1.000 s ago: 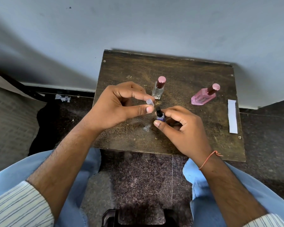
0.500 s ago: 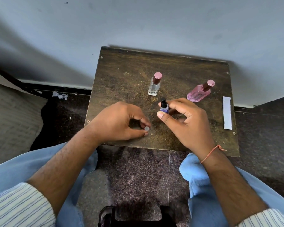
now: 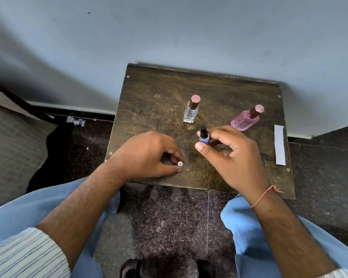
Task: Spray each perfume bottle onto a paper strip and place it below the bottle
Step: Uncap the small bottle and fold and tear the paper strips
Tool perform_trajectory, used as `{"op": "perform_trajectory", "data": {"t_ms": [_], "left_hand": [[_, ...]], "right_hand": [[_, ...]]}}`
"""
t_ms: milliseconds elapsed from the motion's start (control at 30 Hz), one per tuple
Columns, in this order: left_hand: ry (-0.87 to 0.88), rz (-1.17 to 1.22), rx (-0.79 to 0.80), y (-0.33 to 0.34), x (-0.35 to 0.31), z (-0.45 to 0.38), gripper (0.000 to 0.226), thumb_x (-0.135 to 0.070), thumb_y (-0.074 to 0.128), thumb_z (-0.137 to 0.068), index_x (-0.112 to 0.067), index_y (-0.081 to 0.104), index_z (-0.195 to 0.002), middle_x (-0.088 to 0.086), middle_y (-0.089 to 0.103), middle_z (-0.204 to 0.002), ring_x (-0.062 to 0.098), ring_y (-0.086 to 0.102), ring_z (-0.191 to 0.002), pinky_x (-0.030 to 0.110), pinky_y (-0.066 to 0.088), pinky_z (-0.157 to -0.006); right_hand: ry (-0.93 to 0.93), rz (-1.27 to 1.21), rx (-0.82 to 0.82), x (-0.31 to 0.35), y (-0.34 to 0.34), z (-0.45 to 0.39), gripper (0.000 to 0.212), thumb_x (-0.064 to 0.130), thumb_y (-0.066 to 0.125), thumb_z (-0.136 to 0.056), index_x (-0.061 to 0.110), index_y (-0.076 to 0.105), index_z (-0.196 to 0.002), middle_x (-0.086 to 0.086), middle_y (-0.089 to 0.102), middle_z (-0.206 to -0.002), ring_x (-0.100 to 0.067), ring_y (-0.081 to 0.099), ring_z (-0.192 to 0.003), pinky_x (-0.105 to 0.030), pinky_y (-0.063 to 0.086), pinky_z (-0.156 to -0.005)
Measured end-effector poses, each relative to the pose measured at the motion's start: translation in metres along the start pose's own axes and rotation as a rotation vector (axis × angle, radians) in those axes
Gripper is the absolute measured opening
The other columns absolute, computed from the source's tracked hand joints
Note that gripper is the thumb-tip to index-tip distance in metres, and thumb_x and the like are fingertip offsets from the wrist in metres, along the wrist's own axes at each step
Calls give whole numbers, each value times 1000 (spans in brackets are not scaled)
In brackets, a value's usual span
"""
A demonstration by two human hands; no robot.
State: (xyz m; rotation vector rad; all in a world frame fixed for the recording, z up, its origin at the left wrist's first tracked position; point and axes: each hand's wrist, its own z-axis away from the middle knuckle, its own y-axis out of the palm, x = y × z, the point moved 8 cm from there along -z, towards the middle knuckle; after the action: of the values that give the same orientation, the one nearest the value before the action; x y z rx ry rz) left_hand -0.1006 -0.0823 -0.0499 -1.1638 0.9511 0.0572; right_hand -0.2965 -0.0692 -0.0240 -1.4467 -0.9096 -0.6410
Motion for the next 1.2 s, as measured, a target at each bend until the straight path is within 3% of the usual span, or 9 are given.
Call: {"op": "perform_trajectory", "data": {"t_ms": [133,300,467,600,733,900,1100,1200], "left_hand": [[1,-28,14,0,-1,1,19,-46,85,-87,-40,82,-105,-25,75,-93,-8,71,-86,29,63,-73],[10,-80,37,-2,-4,1,28,-56,84,-84,-41,81,-107,-27,71,-93,-9,69,-86,26,62,-73],[-12,2,5,-14,-2,-1,49,-76,78,-76,-39,82,-108,-26,73,-92,-6,71,-87,31,63,-76],[-16,125,-80,-27,-4,-4,42,-65,84,-80,-34,83,-108,-22,77,-92,-4,75,-88,31,64,-82],[-3,99,-161,-27,-6,-10,32,-52,83,-87,-35,83,-113,-21,80,-98,-6,75,-91,34,65,-83],[40,48,-170,-15,-11,-22,21,-38,83,-94,-32,84,-114,-18,82,-107,1,78,-95,36,66,-82],[15,-20,-146,-11,-13,-29,23,-46,81,-92,-37,84,-113,-21,83,-106,0,78,-95,35,66,-80],[-3,-32,-106,-7,-11,-30,25,-46,82,-91,-38,83,-114,-22,82,-107,-2,77,-94,34,66,-79]], "right_hand": [[-12,-10,2,4,-1,1,14,11,86,-93,6,84,-106,-2,74,-105,16,58,-63,-2,38,-54],[1,-3,0,3,-2,1,15,16,86,-94,9,84,-107,1,74,-107,10,58,-58,-4,37,-54],[17,4,-10,-3,-3,1,19,21,87,-93,12,85,-110,6,75,-108,-2,68,-80,-7,42,-59],[23,16,-22,-6,-4,2,23,24,89,-91,14,86,-112,8,78,-109,3,66,-75,-5,42,-61],[66,-3,11,-11,0,3,29,26,92,-87,21,86,-115,14,81,-113,0,75,-98,-8,51,-74],[79,-8,50,-15,4,5,25,25,93,-85,22,87,-109,17,82,-110,1,77,-100,-12,56,-87],[162,-13,69,-26,6,9,31,28,94,-84,29,86,-114,20,82,-103,4,76,-96,-8,52,-86],[168,-14,75,-26,8,11,33,28,94,-83,32,86,-115,20,81,-106,3,76,-98,-13,55,-89]]}}
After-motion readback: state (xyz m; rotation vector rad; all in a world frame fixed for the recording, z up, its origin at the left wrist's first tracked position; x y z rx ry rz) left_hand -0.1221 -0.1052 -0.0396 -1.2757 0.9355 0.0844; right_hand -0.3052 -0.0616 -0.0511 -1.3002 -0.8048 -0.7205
